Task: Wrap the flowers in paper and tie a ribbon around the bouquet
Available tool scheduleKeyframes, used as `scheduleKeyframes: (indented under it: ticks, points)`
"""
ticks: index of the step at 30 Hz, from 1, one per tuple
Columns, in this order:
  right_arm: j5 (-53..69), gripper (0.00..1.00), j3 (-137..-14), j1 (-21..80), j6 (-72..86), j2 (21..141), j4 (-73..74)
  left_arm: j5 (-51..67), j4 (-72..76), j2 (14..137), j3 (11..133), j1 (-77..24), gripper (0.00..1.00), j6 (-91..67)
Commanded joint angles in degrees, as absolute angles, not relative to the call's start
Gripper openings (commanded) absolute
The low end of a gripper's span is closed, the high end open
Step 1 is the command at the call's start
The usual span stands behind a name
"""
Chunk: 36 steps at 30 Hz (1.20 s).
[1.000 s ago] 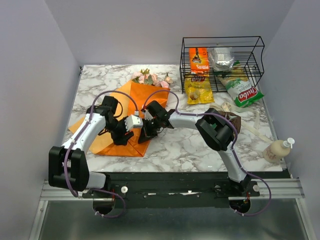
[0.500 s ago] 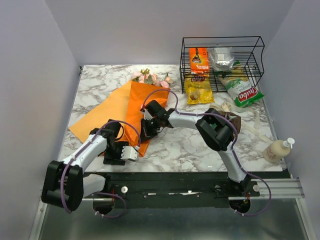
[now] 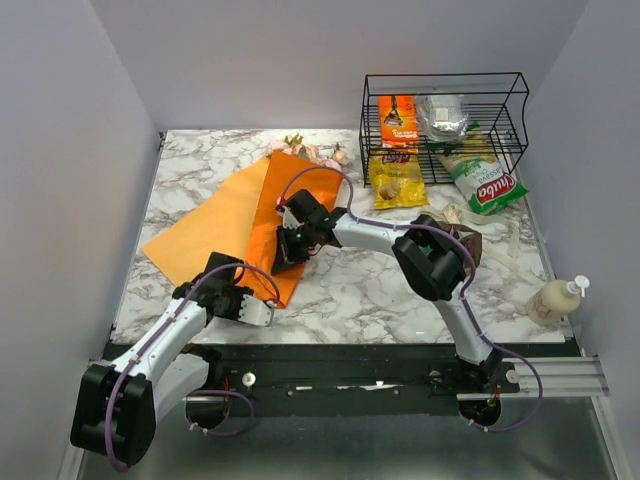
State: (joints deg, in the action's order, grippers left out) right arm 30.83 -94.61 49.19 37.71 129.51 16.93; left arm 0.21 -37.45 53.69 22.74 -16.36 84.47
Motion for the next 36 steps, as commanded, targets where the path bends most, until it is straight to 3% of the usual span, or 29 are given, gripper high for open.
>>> scheduleKeyframes:
  ticks: [1,3,6,16,24,36]
  points:
    - [30.32,0.00,-97.99,49.92,37.27,132.36,19.60,3.60,-36.82,55.02,20.57,-16.87,0.30,85.78]
    - [30.32,0.01,-99.22,50.27,37.44,132.97,19.78,3.95,-37.61,54.84,20.74,-16.96,0.14,86.30]
    - [31.20,0.01,-100.89,50.45,38.14,135.77,19.95,4.48,-38.05,54.67,21.44,-17.14,0.00,86.92]
    - [29.01,0.00,-100.21,49.66,38.85,139.75,22.68,6.50,-34.72,46.25,24.00,-17.40,0.00,94.73]
    - [30.14,0.00,-99.32,49.57,39.29,140.01,22.41,14.85,-34.01,32.44,15.83,-17.40,0.00,124.40]
    - [30.76,0.00,-98.44,49.48,40.52,139.39,21.45,25.65,-34.18,43.14,17.40,-17.58,0.00,149.83]
